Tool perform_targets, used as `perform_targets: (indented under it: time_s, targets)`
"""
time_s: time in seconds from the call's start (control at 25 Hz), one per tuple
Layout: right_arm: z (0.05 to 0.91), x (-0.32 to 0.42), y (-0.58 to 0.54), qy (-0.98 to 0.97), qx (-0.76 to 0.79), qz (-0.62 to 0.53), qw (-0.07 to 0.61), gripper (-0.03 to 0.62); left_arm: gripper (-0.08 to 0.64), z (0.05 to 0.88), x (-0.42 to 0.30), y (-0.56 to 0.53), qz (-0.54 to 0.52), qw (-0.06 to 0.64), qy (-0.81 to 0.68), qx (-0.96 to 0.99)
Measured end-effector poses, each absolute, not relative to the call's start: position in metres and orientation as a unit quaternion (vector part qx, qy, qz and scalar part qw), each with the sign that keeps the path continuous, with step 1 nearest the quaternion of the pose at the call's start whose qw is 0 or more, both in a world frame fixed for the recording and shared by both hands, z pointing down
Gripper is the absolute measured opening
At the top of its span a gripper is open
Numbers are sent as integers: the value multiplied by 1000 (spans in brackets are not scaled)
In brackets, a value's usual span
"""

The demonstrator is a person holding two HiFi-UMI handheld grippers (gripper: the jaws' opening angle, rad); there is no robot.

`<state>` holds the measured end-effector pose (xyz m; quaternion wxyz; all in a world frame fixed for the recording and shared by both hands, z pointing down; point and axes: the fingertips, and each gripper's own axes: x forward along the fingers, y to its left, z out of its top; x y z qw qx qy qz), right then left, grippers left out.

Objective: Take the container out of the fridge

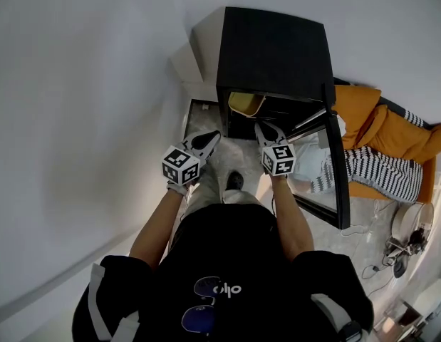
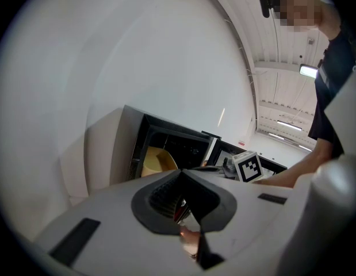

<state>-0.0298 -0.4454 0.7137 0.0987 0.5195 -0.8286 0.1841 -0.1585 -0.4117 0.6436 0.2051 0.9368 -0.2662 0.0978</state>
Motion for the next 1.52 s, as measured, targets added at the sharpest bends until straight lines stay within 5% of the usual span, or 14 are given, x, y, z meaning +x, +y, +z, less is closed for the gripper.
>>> perform_targets:
  time_s: [0.12,0.32,0.44,0.92,1.52]
  targets:
    - [714,-32,-450,-829,519,180,100,112,3,644,-161,-413,99,207,-267,936]
    - [721,-37,-467,-827,529,155,112,439,3,649,-165,-415,101,207,-271,935]
    - [728,-43,-482,-829,529,145,111,515,3,649,-165,-416,100,206,-272,935]
    - [749,-60,-522,-808,561,133,120,572,3,663,-166,-425,101,213,-268,934]
    - [749,-60,-545,-776,605,123,126,565,3,667,-180,-433,107,217,-267,933]
